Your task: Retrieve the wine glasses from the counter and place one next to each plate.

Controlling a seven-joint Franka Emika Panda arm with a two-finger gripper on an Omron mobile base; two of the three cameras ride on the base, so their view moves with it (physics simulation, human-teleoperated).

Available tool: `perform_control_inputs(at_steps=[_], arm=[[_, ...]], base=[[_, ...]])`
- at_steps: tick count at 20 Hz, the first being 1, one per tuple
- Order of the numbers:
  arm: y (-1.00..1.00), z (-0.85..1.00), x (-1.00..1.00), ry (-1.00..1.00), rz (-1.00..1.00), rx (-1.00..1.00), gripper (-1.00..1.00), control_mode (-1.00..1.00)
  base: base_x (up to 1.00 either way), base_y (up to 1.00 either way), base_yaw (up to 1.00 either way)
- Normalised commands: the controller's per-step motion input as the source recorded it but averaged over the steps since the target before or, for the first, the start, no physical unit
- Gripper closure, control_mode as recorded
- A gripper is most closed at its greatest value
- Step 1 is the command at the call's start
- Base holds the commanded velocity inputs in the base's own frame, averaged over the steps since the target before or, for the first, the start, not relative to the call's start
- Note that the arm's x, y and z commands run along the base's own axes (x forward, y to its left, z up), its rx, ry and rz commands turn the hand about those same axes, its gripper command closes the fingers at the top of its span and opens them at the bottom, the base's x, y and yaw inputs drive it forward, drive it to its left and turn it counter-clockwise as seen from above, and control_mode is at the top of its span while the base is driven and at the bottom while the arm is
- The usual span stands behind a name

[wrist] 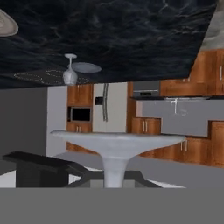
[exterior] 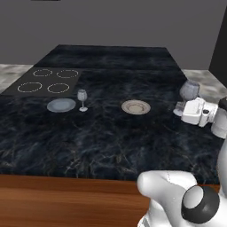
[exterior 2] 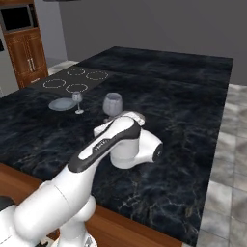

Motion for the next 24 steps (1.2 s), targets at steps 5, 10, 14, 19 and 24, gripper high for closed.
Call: perform_control_inputs(at_steps=[5,10,14,19,24], arm=[[-0.4,-0.21,0.9,0.09,0.03,0.0,1.0,-1.0],[-0.14,-0.22,0.77,0.05,0.01,-0.03,1.0,-1.0],[-0.06,-0.25,0.65,0.02,0.02,-0.1,1.0,-1.0],[-0.16,-0.23,0.39,0.0,0.11,-0.1,1.0,-1.0],[-0.16,-0.23,0.48,0.0,0.1,-0.07,1.0,-1.0]], base=[[0.0,0.0,0.0],[0.0,0.0,0.0],[0.0,0.0,0.0],[0.0,0.0,0.0],[0.0,0.0,0.0]])
